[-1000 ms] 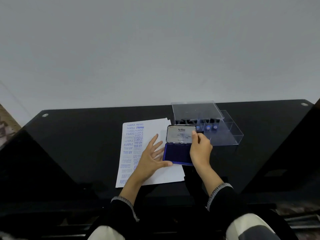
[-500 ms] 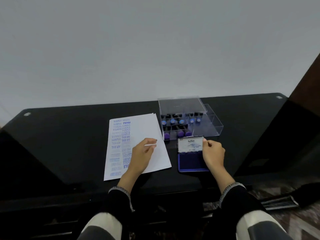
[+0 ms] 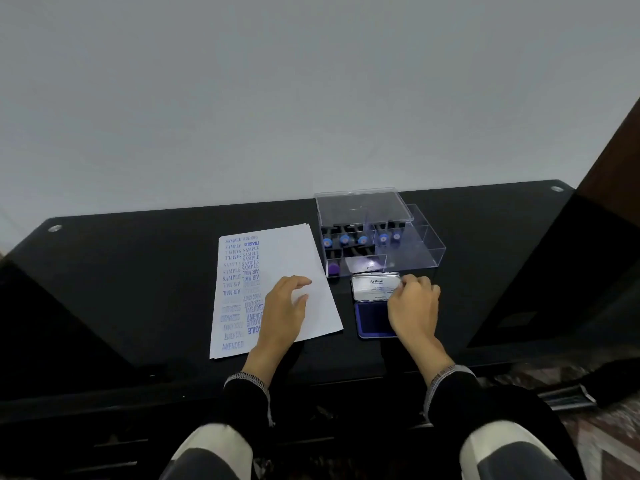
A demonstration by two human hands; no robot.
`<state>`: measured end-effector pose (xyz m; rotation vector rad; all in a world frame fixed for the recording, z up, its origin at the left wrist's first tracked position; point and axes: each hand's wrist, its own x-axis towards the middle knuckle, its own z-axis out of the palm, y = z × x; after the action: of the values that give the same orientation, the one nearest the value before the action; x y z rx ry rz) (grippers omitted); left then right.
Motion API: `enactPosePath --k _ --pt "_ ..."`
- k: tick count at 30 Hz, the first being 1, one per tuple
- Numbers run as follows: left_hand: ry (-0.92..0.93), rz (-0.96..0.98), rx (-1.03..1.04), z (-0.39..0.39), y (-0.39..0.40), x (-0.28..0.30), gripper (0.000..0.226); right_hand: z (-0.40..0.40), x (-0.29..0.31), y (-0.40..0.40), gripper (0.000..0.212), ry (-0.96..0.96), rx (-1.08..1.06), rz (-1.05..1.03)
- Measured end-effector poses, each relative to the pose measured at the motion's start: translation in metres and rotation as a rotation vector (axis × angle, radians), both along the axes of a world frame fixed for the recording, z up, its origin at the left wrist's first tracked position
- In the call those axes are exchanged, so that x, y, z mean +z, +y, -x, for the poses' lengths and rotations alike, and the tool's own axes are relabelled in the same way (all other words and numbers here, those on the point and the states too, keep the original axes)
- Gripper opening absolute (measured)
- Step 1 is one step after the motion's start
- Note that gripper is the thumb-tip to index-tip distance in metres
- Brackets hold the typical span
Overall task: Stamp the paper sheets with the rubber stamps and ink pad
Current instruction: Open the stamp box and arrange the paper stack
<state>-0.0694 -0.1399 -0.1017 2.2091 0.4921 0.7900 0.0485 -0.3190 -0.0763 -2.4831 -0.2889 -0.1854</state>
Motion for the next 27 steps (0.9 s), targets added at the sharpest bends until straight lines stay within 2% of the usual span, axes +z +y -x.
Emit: enactPosePath --k 2,4,9,13,20,23,25,27 --pt "-0.029 0.094 0.148 0.002 0.005 0.009 0.019 0.010 0.003 0.013 0.026 -0.106 0.102 -0.054" --pt "0.002 0.142 0.323 0.006 0.015 0.016 0.022 0.020 0.006 0.032 0.021 -0.148 0.245 -0.079" --pt "0.299 0.134 0.648 0.025 0.048 0.018 0.041 0.036 -0.001 0.068 0.019 -0.041 0.387 0.052" --pt "0.437 0.143 0.666 0.031 0.061 0.016 0.044 0.040 -0.003 0.076 0.018 0.041 0.384 0.162" --pt "0.455 0.200 0.627 0.028 0.068 0.025 0.041 0.040 0.000 0.087 0.021 0.208 0.368 0.132" --pt "0.479 0.119 0.635 0.031 0.065 0.022 0.036 0.039 0.003 0.086 0.023 0.203 0.354 0.144" --pt "0.501 -0.017 0.651 0.031 0.064 0.015 0.038 0.037 0.006 0.085 0.021 0.124 0.338 0.103" --pt "0.413 -0.121 0.558 0.030 0.064 0.009 0.041 0.033 0.012 0.084 0.018 0.030 0.322 -0.013"
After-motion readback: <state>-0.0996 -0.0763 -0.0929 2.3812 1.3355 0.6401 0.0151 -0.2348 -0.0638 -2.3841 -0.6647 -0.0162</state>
